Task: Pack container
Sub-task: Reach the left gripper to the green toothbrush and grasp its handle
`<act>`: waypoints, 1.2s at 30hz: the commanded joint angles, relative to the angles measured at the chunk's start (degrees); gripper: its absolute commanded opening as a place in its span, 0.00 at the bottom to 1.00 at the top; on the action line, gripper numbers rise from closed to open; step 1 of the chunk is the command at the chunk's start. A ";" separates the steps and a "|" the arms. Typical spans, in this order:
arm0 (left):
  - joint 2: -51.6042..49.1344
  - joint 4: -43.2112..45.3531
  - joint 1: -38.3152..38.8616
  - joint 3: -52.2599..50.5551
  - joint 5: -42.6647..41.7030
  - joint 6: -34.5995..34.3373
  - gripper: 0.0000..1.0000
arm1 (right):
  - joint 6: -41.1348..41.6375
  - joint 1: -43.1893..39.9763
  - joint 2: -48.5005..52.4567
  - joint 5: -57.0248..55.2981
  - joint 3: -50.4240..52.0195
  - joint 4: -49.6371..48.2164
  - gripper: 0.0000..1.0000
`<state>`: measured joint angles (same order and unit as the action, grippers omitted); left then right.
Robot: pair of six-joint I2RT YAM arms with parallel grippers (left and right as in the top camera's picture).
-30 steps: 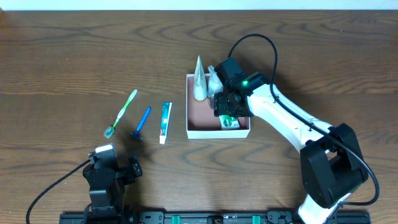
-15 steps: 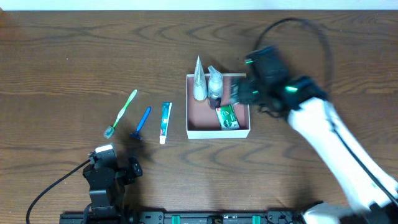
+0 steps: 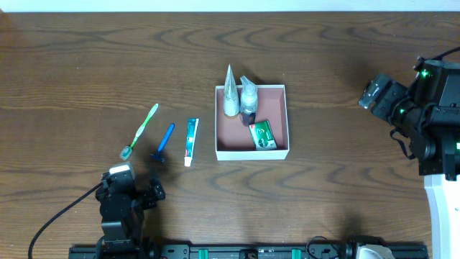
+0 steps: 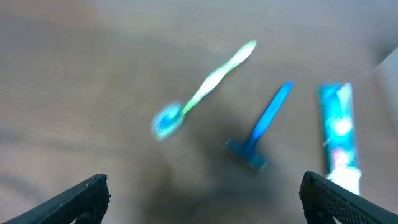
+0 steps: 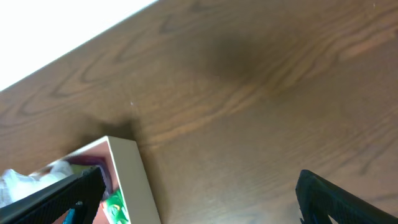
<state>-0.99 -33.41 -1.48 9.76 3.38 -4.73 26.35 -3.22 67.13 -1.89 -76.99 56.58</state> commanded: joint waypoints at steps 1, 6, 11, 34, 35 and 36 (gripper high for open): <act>0.39 2.03 -0.33 -0.76 -7.02 -0.92 0.98 | -0.90 -0.50 0.48 0.85 -0.57 0.76 0.99; -0.42 8.04 -0.33 2.21 -12.87 -2.93 0.98 | -0.90 -0.50 0.63 0.85 -0.57 1.33 0.99; -11.72 8.07 -0.46 11.93 -12.79 -2.80 0.98 | -0.90 -0.50 0.63 0.85 -0.57 1.33 0.99; -88.76 -12.20 -9.16 61.40 -11.28 20.50 0.99 | -0.90 -0.50 0.63 0.85 -0.57 1.33 0.99; -90.64 -12.20 -9.31 61.40 -11.30 22.40 0.99 | -0.90 -0.50 0.63 0.85 -0.57 1.36 0.99; -92.13 -12.13 -9.40 61.40 -11.30 23.74 0.98 | -0.90 -0.50 0.63 0.85 -0.57 1.33 0.99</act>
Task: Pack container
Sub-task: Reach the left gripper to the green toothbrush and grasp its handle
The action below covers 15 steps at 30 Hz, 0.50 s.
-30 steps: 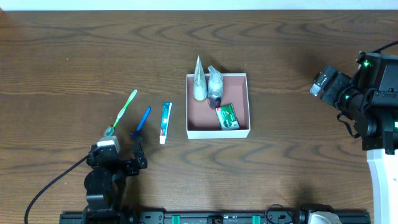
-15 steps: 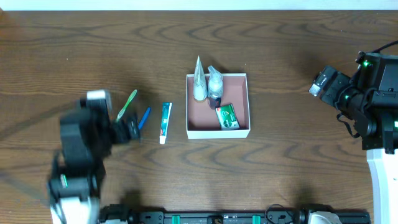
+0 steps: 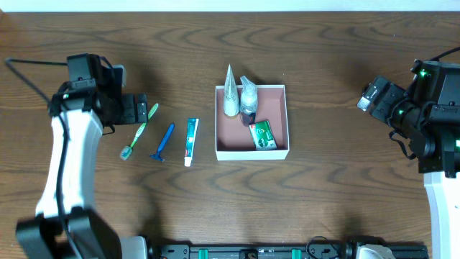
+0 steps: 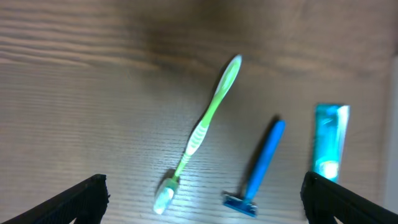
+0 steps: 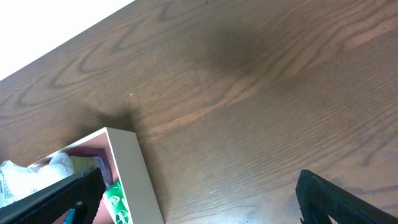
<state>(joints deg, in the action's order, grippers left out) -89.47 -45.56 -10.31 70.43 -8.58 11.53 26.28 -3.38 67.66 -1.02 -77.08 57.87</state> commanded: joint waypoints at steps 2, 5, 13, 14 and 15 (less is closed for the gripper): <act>-6.71 0.15 -0.55 0.72 0.66 9.97 0.98 | -0.85 -0.35 0.11 -0.02 -0.48 0.07 0.99; -10.58 0.50 -0.50 0.72 0.66 11.82 0.95 | -0.83 -0.35 0.11 -0.02 -0.48 0.07 0.99; -17.75 2.03 -0.50 0.72 0.70 13.77 0.78 | -0.83 -0.35 0.11 -0.02 -0.48 0.07 0.99; -18.12 2.47 -0.50 0.72 0.70 13.77 0.75 | -0.83 -0.35 0.11 -0.02 -0.48 0.07 0.99; -18.36 2.89 -0.50 0.70 0.70 13.77 0.73 | -0.83 -0.35 0.11 -0.02 -0.48 0.07 0.99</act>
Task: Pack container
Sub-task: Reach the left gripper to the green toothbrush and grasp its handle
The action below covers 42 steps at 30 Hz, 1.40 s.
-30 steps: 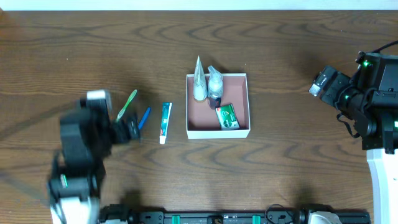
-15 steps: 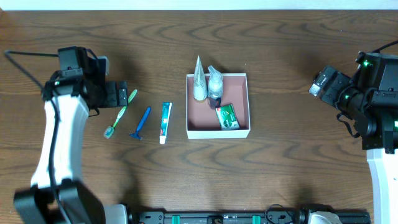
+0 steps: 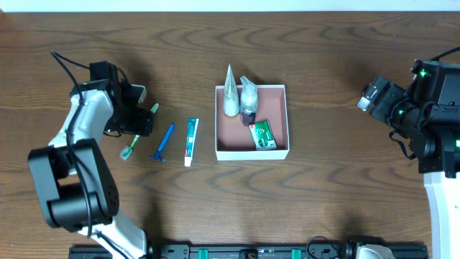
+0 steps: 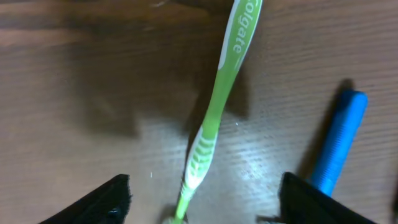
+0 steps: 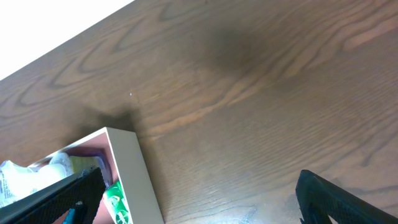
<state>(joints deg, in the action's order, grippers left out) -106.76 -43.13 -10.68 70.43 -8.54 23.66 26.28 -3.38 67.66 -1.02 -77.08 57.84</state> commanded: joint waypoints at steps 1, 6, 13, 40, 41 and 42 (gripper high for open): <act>-1.20 0.87 -0.13 0.68 0.63 1.64 0.71 | -0.83 -0.35 0.11 -0.02 -0.48 0.09 0.99; -2.40 1.92 -0.13 0.57 0.61 2.27 0.65 | -0.83 -0.35 0.11 -0.02 -0.48 0.11 0.99; -5.29 3.21 -0.13 0.31 0.61 4.22 0.55 | -0.83 -0.35 0.11 -0.02 -0.48 0.09 0.99; 6.32 -5.44 3.28 6.12 0.63 -2.45 0.05 | -0.83 -0.35 0.11 -0.02 -0.48 0.09 0.99; 8.57 -6.64 3.87 7.19 0.61 -3.52 0.06 | -0.83 -0.35 0.11 -0.02 -0.48 0.09 0.99; 10.54 -7.65 4.42 8.04 0.61 -4.61 0.06 | -0.83 -0.35 0.11 -0.02 -0.48 0.09 0.99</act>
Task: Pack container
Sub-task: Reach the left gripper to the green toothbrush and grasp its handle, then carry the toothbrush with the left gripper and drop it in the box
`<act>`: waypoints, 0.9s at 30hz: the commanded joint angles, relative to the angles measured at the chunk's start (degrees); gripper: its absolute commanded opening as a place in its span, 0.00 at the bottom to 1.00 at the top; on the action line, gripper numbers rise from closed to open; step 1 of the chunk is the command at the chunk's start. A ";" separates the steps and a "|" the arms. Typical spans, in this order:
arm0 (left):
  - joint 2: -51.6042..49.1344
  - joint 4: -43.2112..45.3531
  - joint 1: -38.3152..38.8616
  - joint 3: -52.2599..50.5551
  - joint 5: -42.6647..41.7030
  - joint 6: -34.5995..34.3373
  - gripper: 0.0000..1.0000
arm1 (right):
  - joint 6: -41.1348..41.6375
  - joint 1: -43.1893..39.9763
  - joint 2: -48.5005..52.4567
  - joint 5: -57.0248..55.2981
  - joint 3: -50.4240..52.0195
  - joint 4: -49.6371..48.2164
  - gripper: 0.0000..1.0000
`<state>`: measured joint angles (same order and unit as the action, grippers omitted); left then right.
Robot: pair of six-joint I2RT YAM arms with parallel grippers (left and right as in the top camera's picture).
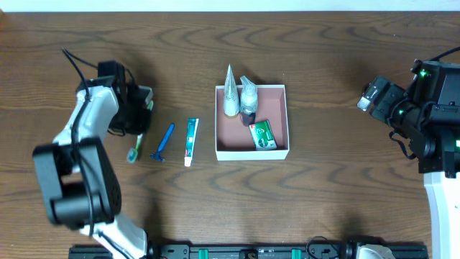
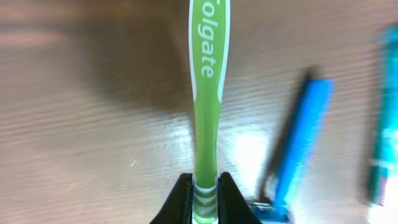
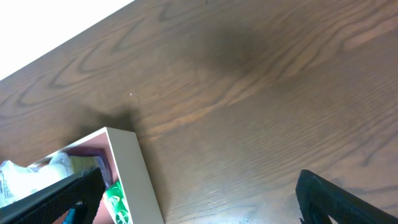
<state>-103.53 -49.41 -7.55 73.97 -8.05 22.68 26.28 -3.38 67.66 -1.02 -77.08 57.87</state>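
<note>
My left gripper [image 2: 205, 196] is shut on the green Colgate toothbrush [image 2: 208, 93], its handle pinched between both fingers. From overhead the toothbrush [image 1: 136, 147] lies under that gripper [image 1: 138, 115] at the table's left. A blue razor [image 1: 162, 142] and a toothpaste tube [image 1: 190, 141] lie to its right. The white container [image 1: 281, 92] with a pink floor holds two bottles and a green packet [image 1: 262, 134]. My right gripper [image 1: 374, 92] hangs open at the far right, clear of everything.
The left arm's cable [image 1: 75, 61] trails over the table's left part. The container's white wall [image 3: 134, 171] shows in the right wrist view, with bare wood beyond it.
My left gripper has come down and shut on the green toothbrush, which now points straight ahead in the wrist view. The right arm has not moved.
My left gripper was open at the table's front edge, short of the toothbrush. Then it stood open above the toothbrush at the far left, then lower and astride it. Now it is shut on the handle. The right arm stayed still throughout.
</note>
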 commanded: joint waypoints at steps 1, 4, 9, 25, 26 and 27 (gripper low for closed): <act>9.38 -2.29 1.97 5.25 0.11 -5.03 0.06 | -0.83 -0.35 0.11 -0.02 -0.48 0.07 0.99; 16.46 -4.48 5.11 5.88 0.09 -9.81 0.06 | -0.83 -0.35 0.11 -0.02 -0.48 0.07 0.99; 25.53 -8.98 13.94 5.88 -0.20 -16.39 0.06 | -0.83 -0.35 0.11 -0.02 -0.48 0.07 0.99; 18.73 -1.20 48.33 4.52 -3.06 17.77 0.06 | -0.83 -0.35 0.11 -0.02 -0.48 0.07 0.99; 16.85 0.59 48.98 4.52 -2.19 20.09 0.06 | -0.83 -0.35 0.11 -0.02 -0.48 0.07 0.99; 15.15 1.92 49.22 4.52 -1.05 21.84 0.06 | -0.85 -0.35 0.11 -0.02 -0.48 0.07 0.99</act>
<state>-84.20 -49.30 40.56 79.13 -10.74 33.41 26.28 -3.38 67.66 -1.02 -77.08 57.87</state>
